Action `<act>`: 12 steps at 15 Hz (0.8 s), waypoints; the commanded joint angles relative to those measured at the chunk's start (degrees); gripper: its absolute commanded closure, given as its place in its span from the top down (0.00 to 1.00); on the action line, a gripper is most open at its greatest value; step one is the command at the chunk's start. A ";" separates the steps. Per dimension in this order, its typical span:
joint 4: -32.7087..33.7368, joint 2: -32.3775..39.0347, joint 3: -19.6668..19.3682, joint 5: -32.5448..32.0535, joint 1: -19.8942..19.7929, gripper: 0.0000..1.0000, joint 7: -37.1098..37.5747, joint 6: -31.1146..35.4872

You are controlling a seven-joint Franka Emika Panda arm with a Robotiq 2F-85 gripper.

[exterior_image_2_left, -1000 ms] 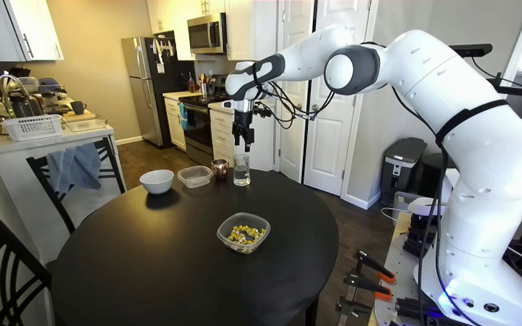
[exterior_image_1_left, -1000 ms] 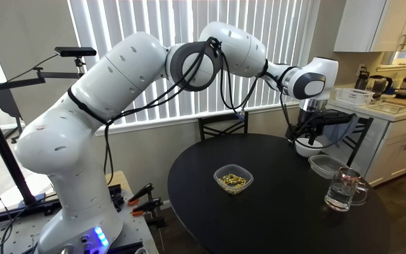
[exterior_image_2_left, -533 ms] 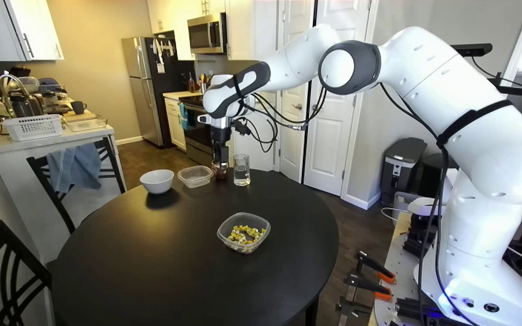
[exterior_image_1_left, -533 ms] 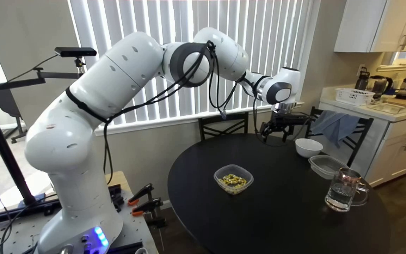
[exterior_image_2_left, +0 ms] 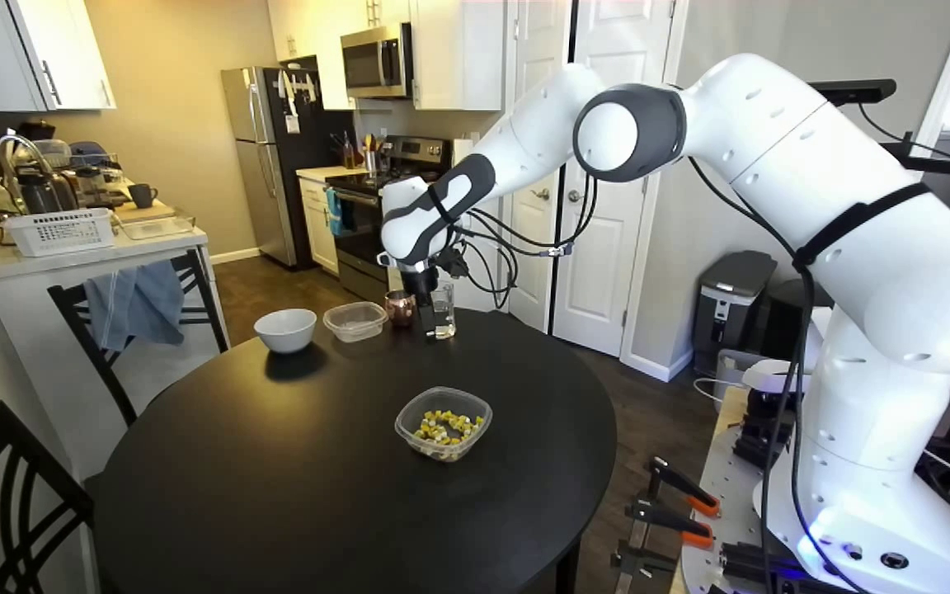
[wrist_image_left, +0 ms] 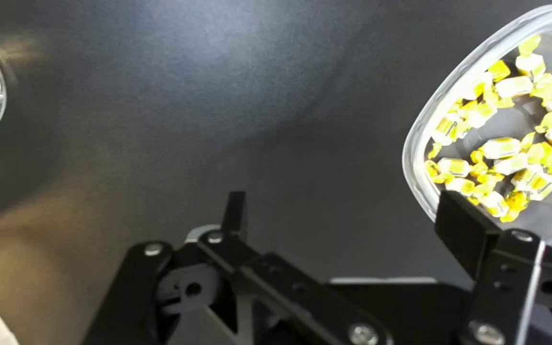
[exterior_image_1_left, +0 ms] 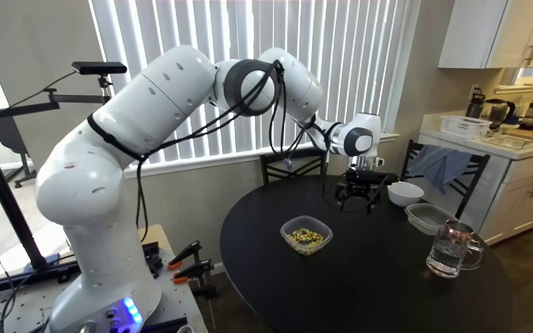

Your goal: Pour the contents of the lunchbox onto the table

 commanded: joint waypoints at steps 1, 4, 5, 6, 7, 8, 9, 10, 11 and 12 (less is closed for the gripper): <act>-1.77 1.01 4.51 0.53 -1.84 1.00 -0.85 -1.89; -0.27 3.98 6.48 1.97 -2.24 1.00 1.30 -2.75; 0.55 5.04 6.58 2.59 -2.51 1.00 2.46 -3.11; 1.40 5.97 6.35 3.57 -2.90 1.00 4.77 -3.66; 2.03 6.76 6.02 4.26 -3.18 1.00 6.93 -3.85; 2.63 7.38 5.99 4.89 -3.77 1.00 8.33 -4.11; 3.12 7.91 5.95 5.29 -4.39 1.00 9.60 -4.15; 3.68 8.39 6.01 5.58 -4.99 1.00 10.40 -4.28; 3.98 8.79 6.02 5.86 -5.53 1.00 11.17 -4.16; 4.49 9.23 6.18 6.07 -6.11 1.00 11.48 -4.29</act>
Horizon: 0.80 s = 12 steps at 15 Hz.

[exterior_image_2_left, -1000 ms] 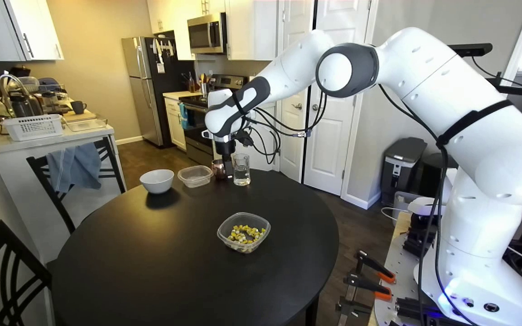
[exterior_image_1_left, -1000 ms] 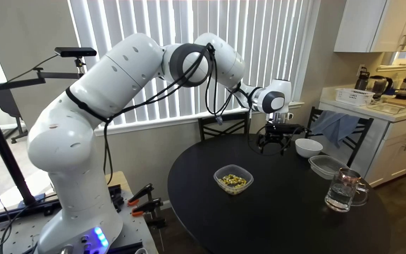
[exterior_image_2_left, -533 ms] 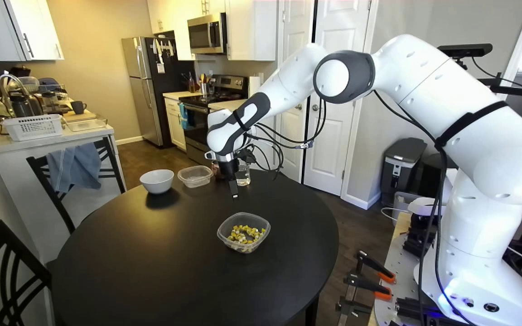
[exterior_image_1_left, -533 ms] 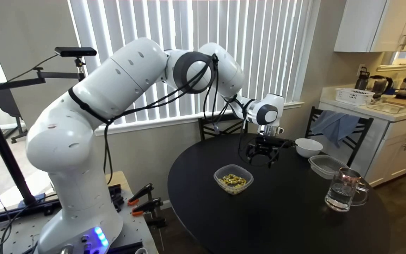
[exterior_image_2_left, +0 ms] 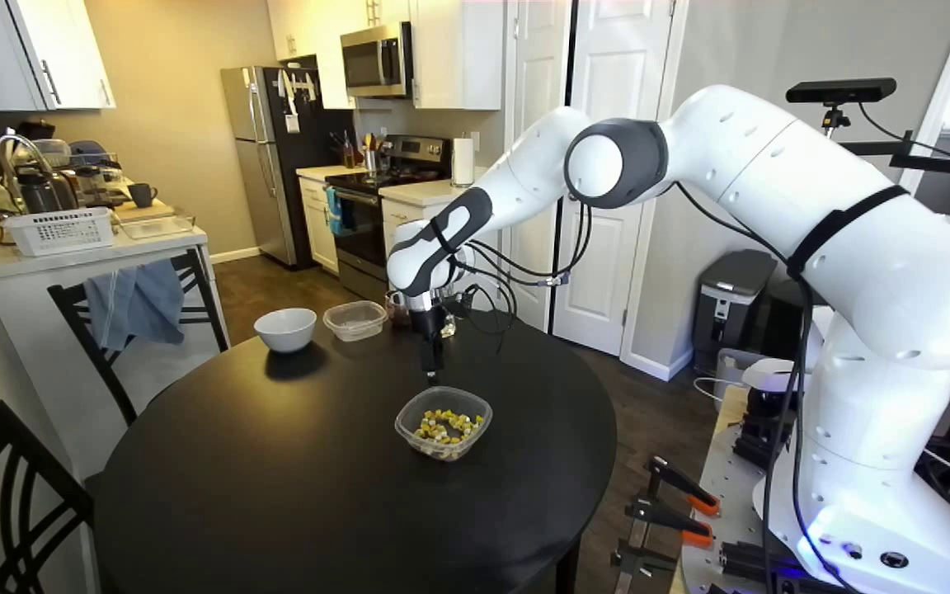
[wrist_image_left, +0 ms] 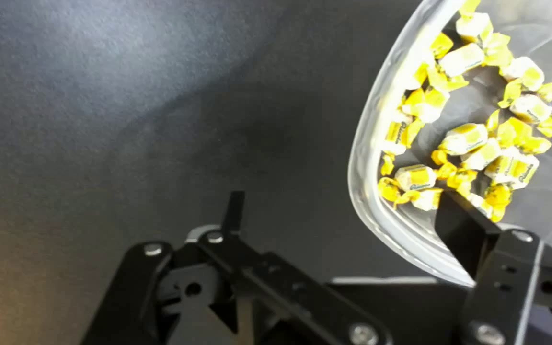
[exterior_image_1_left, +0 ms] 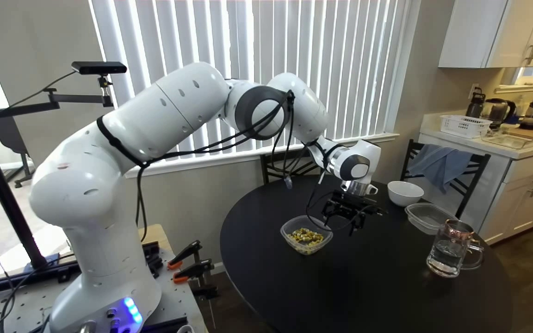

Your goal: Pour the contents of the lunchbox onto the table

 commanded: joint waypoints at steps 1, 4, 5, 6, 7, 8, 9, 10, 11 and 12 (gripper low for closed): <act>2.51 1.62 0.84 1.22 -2.07 1.00 2.80 -1.64; 3.43 2.47 1.21 0.26 -2.01 1.00 1.72 -3.95; 3.83 2.77 1.45 0.21 -1.97 1.00 1.21 -5.92; 4.33 3.14 1.82 0.06 -1.90 1.00 0.28 -8.37; 4.79 3.42 2.01 -0.11 -1.78 1.00 -0.29 -10.34; 5.44 3.76 1.87 -0.48 -1.47 1.00 -0.22 -12.53; 6.13 4.15 1.59 -0.82 -1.19 1.00 0.26 -13.78; 6.74 4.43 0.83 -1.40 -0.75 1.00 1.43 -14.33; 7.48 4.83 0.45 -1.80 -0.60 1.00 1.81 -14.92; 7.96 5.04 0.02 -2.16 -0.56 0.92 2.21 -15.02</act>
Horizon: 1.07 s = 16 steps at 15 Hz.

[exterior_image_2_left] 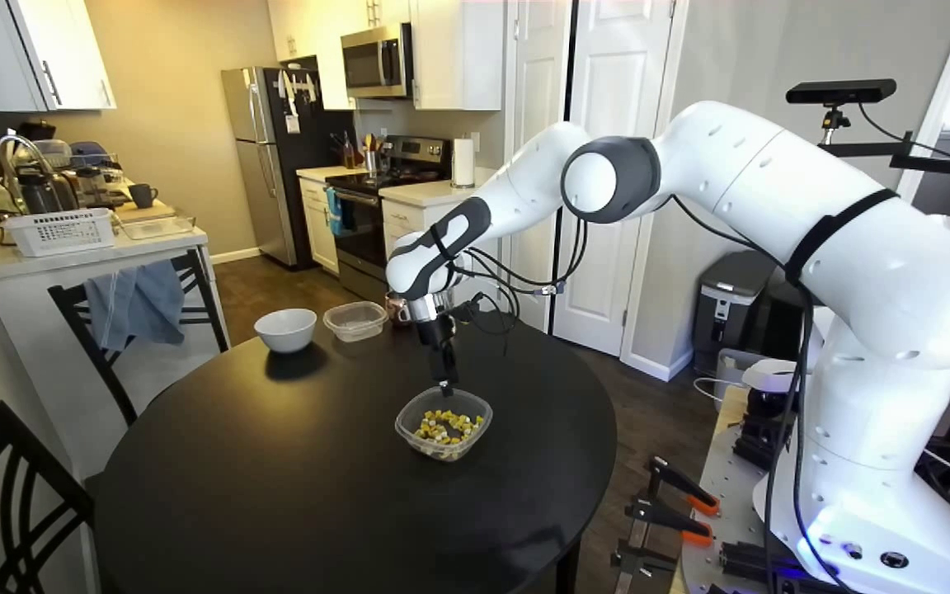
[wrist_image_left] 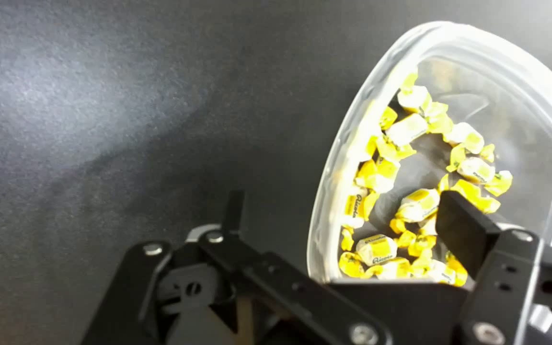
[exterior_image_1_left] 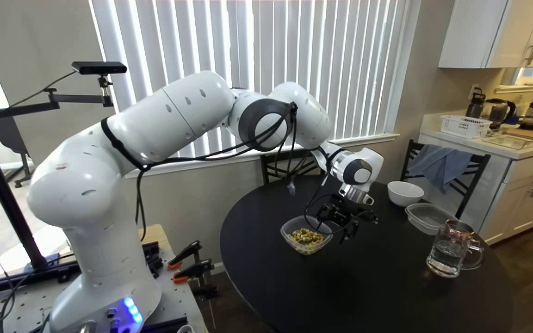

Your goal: Pour the contents of the lunchbox onto the table

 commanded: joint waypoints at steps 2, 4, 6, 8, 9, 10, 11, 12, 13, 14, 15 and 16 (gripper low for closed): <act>3.73 1.64 -1.75 -2.50 0.39 0.67 0.91 -2.24; 3.87 1.53 -1.88 -3.31 0.32 0.53 0.00 -1.18; 3.55 1.11 -1.79 -4.11 0.52 0.39 -0.53 -0.44; 3.44 0.94 -1.71 -4.89 0.93 0.26 -0.90 -0.03; 3.49 1.00 -1.68 -5.20 1.15 0.20 -1.07 -0.04; 3.49 1.01 -1.71 -5.57 1.37 0.15 -1.07 0.02; 3.53 1.06 -1.70 -5.89 1.56 0.07 -1.11 0.00; 3.60 1.11 -1.69 -6.04 1.73 0.19 -1.08 -0.08; 3.82 1.27 -1.68 -6.21 1.87 0.45 -1.23 -0.14; 4.00 1.43 -1.81 -6.53 2.05 0.44 -1.26 0.06; 4.18 1.59 -1.87 -6.83 2.14 0.45 -1.41 0.06; 4.33 1.70 -1.91 -7.21 2.22 0.51 -1.61 0.21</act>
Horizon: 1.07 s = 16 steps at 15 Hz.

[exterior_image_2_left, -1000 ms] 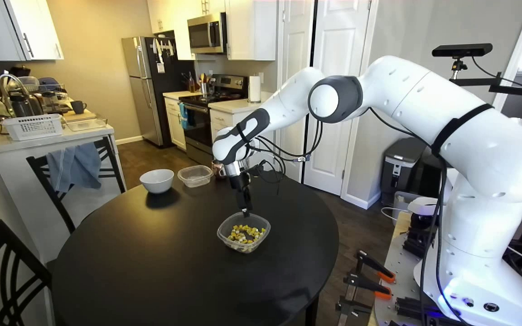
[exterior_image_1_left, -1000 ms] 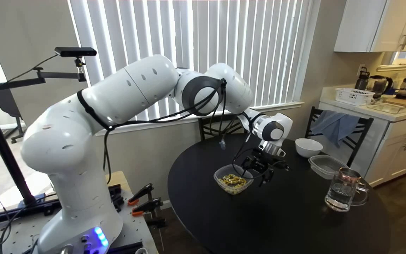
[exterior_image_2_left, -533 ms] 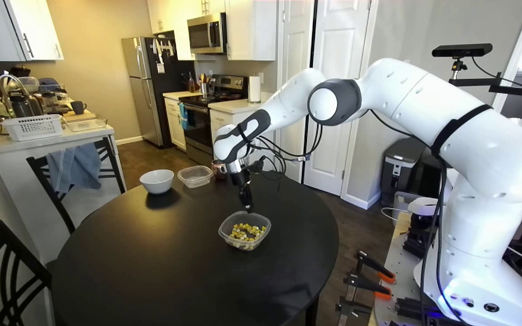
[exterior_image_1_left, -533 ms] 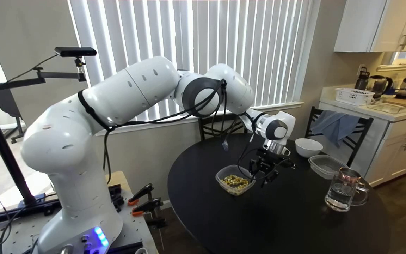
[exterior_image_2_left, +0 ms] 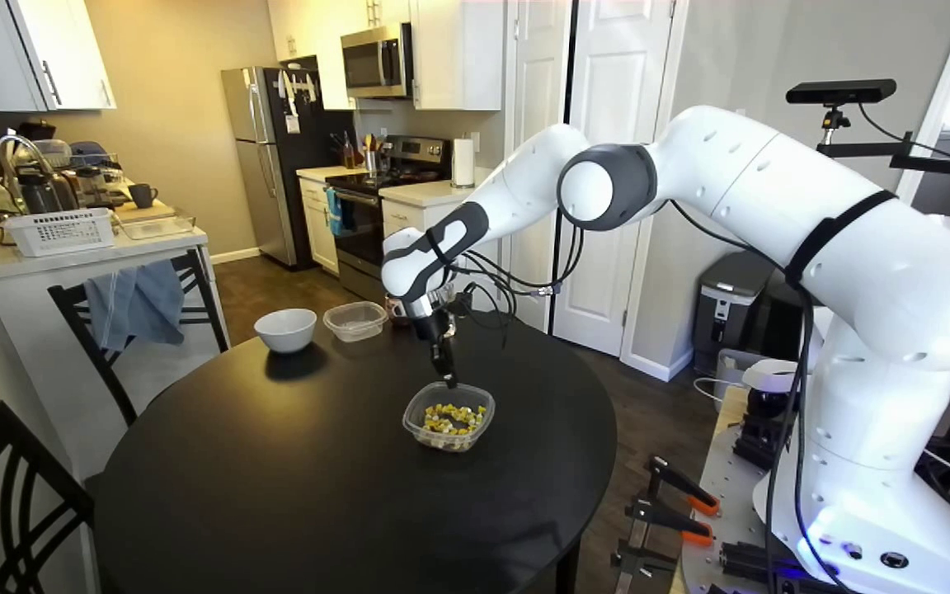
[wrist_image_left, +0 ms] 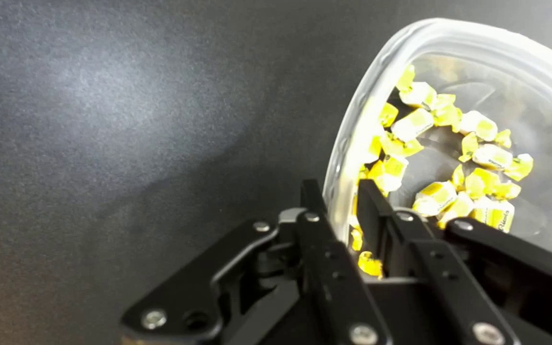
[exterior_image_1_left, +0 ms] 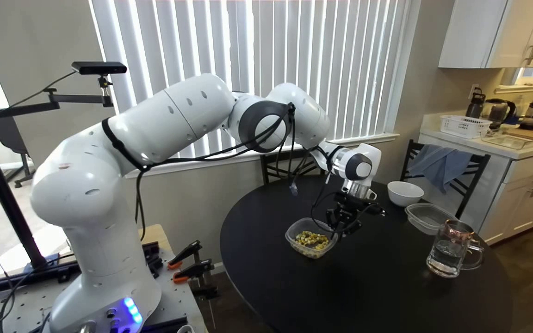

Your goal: Pour the contents of the lunchbox onto the table

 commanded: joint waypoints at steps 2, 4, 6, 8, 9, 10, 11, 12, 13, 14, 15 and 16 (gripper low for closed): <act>0.78 0.47 -0.33 -2.28 0.44 0.63 -1.92 0.46; 0.75 0.35 -0.30 -2.92 0.52 0.74 -2.52 1.01; 2.13 1.43 -0.82 -4.33 1.15 0.87 -3.62 2.03; 2.99 2.01 -0.41 -4.85 0.99 0.98 -5.17 2.15; 3.47 2.38 -0.43 -4.99 1.12 1.00 -5.53 2.17; 4.14 2.98 -0.48 -5.01 1.23 1.00 -5.93 1.93; 4.88 3.63 -0.52 -4.96 1.30 1.00 -6.20 1.68; 5.27 4.14 -0.61 -4.98 1.37 1.00 -6.43 1.60; 5.78 4.69 -0.68 -4.94 1.43 1.00 -6.63 1.48; 6.18 5.20 -0.78 -5.01 1.46 1.00 -6.92 1.43; 6.45 5.62 -0.86 -4.98 1.42 0.75 -6.95 1.52; 6.87 6.05 -0.91 -4.93 1.39 0.74 -6.98 1.48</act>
